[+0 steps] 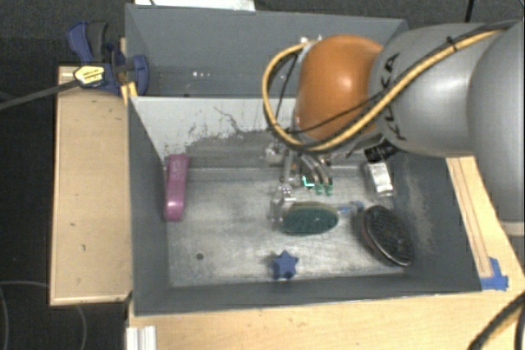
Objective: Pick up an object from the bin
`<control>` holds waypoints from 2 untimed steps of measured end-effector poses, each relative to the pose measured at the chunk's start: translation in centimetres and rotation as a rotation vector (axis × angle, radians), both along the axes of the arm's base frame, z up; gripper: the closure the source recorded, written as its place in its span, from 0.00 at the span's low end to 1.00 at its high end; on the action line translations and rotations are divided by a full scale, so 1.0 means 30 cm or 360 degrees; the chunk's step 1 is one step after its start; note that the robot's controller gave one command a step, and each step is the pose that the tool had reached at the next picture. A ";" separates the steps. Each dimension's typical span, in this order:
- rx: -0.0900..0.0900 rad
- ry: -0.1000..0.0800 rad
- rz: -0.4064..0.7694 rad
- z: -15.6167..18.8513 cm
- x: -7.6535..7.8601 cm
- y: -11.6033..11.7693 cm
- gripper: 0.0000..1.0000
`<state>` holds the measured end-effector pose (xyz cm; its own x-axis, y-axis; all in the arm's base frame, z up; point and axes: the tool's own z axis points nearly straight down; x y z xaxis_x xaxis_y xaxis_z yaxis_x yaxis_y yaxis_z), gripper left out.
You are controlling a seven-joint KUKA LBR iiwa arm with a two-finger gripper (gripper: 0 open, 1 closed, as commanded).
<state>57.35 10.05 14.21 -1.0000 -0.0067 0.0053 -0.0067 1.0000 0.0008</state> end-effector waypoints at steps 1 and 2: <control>0.0002 -0.0023 0.0266 -0.232 -0.151 -0.143 0.00; 0.0003 -0.0035 0.0261 -0.225 -0.143 -0.140 1.00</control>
Offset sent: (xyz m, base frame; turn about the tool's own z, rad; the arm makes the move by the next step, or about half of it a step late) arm -0.0479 -0.0431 -0.0721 -0.1691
